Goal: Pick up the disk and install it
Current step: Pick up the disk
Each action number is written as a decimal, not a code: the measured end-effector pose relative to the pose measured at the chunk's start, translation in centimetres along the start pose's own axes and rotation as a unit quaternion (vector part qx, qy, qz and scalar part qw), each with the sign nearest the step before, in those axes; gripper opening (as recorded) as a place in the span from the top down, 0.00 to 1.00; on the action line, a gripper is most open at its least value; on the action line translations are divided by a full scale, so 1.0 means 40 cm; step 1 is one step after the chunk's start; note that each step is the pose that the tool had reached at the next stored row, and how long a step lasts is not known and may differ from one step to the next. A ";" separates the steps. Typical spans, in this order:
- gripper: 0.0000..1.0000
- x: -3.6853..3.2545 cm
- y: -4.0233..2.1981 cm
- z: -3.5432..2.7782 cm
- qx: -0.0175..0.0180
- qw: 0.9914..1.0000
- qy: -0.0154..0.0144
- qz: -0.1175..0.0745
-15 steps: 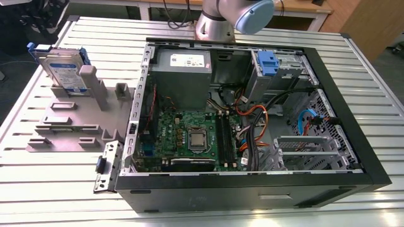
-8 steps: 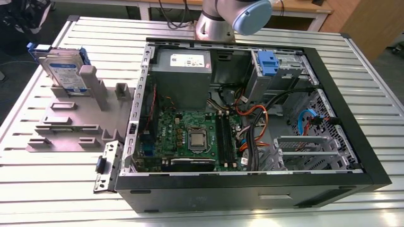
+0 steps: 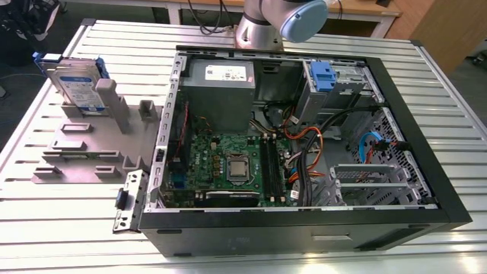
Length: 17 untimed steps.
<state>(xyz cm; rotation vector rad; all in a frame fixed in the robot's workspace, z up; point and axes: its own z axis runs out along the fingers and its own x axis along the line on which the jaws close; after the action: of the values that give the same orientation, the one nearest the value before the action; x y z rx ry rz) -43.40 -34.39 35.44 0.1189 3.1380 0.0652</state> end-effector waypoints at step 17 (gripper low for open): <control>0.89 0.000 0.000 0.000 0.000 1.000 0.001 -0.024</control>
<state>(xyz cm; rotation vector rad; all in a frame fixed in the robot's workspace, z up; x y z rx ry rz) -43.41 -34.39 35.45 0.0447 3.1410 0.0652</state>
